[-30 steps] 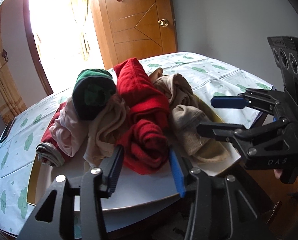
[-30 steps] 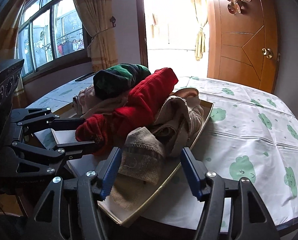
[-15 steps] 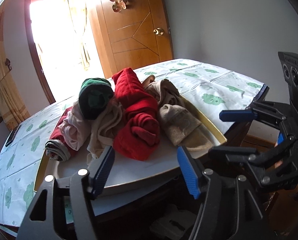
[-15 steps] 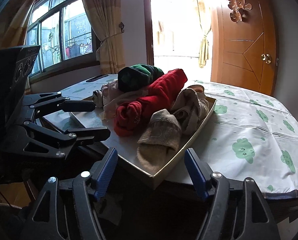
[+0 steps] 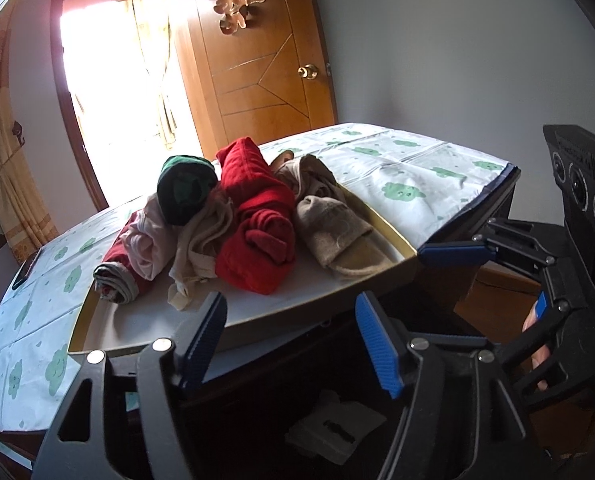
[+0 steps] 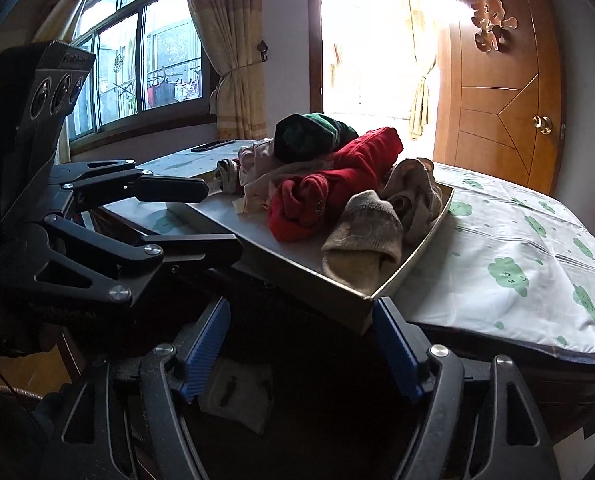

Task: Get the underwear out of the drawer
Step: 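Lower both socks into the cream tray and open both tools, then move both open tools back down into the drawer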

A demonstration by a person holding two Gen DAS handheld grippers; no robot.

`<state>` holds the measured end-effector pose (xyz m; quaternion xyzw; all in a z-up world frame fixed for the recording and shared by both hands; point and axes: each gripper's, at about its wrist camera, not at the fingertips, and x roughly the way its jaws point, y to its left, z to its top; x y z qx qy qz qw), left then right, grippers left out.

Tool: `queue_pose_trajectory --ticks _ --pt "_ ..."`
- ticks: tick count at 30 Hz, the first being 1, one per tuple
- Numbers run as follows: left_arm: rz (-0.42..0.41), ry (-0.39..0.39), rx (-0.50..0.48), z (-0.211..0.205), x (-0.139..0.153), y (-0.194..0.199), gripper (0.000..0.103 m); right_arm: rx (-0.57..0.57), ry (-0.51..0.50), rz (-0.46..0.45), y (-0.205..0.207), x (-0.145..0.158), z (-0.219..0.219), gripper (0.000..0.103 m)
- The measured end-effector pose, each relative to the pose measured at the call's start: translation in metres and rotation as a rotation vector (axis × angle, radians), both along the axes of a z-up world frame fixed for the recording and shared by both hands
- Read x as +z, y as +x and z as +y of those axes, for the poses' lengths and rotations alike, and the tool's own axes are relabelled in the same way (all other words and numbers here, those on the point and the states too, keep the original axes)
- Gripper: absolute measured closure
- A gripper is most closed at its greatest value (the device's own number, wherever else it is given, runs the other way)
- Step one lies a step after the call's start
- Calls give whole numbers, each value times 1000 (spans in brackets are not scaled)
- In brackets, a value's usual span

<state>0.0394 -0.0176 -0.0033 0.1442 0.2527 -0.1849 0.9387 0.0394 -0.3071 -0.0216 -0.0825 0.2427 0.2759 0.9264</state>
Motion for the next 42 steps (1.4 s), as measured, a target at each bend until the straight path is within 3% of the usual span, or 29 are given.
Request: queue_pose_trajectory --ticks 6,18,31,37,42 --pt "-10 24 1 15 -9 -19 31 31 -49 -22 -17 -11 4 27" --pt "54 142 35 49 -47 -30 29 162 -217 56 -18 -42 40 27" --pt "288 259 41 60 -100 0 29 302 -508 162 -9 -74 85 28" --pt "383 329 1 57 -120 10 28 354 -575 210 -3 -85 99 28" --pt "533 317 -63 56 -133 27 25 376 -600 235 2 -90 105 28"
